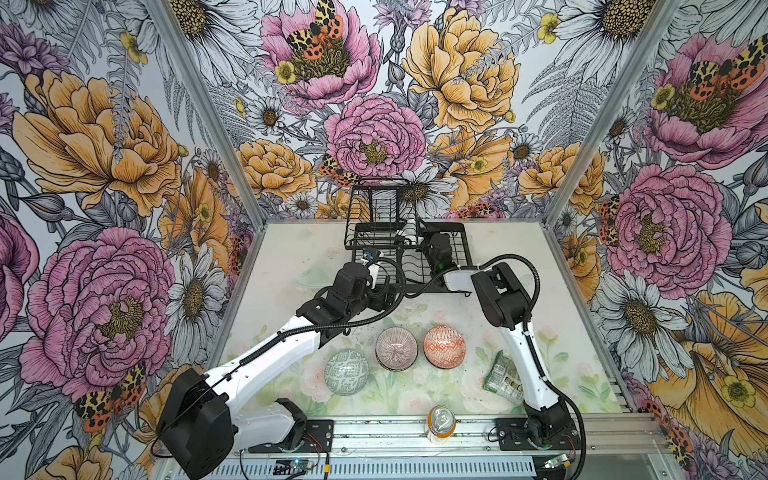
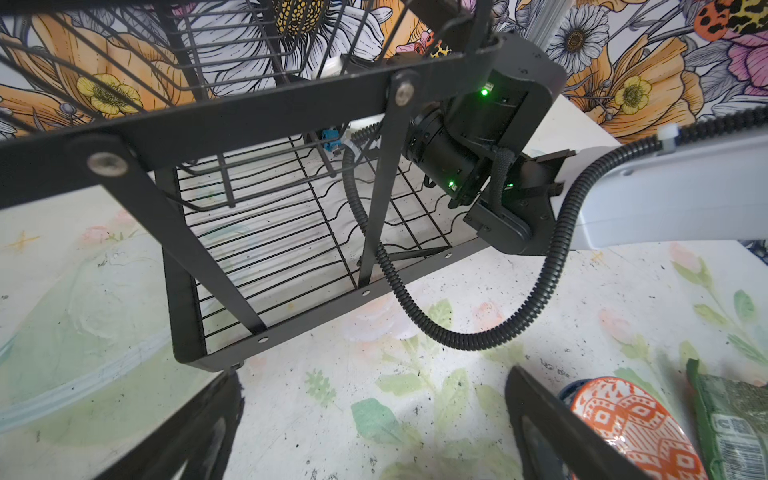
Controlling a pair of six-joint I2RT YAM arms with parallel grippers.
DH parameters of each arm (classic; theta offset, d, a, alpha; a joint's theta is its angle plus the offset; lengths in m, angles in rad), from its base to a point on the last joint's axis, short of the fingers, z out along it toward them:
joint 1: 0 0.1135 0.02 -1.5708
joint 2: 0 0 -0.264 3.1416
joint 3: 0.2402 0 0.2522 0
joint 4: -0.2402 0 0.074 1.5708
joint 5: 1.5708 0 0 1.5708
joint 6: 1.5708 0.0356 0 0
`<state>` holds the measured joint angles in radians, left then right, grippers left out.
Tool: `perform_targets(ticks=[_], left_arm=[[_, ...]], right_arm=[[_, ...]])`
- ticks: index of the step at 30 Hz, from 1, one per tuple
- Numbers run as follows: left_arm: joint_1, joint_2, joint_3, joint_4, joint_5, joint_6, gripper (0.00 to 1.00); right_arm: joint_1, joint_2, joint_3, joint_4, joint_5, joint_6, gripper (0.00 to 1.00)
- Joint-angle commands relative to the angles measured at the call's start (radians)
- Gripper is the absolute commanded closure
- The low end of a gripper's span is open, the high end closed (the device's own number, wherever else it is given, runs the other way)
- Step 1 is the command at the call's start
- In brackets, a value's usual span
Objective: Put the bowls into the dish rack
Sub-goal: 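Lower the bowl upright into a rack slot with the right gripper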
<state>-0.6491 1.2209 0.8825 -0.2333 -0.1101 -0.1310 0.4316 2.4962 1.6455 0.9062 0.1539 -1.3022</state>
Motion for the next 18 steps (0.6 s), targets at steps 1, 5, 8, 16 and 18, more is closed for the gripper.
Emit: perform_targets(ticks=[1,5,8,16,18], left_arm=[[0.012,0.005,-0.012,0.037,0.029,-0.012,0.01],[0.013,0.005,-0.016,0.040,0.029,-0.012,0.01],[0.013,0.007,-0.016,0.039,0.029,-0.012,0.01],[0.017,0.015,-0.016,0.043,0.032,-0.009,0.01],[0.017,0.018,-0.016,0.044,0.035,-0.009,0.01]], right_arm=[[0.019,0.031,0.051,0.073,0.017,0.025,1.00],[0.025,0.037,0.049,0.059,0.005,0.032,1.00],[0.027,0.045,0.047,0.048,-0.002,0.039,1.00],[0.027,0.061,0.047,0.025,0.000,0.052,0.97],[0.029,0.061,0.041,0.023,0.000,0.055,0.92]])
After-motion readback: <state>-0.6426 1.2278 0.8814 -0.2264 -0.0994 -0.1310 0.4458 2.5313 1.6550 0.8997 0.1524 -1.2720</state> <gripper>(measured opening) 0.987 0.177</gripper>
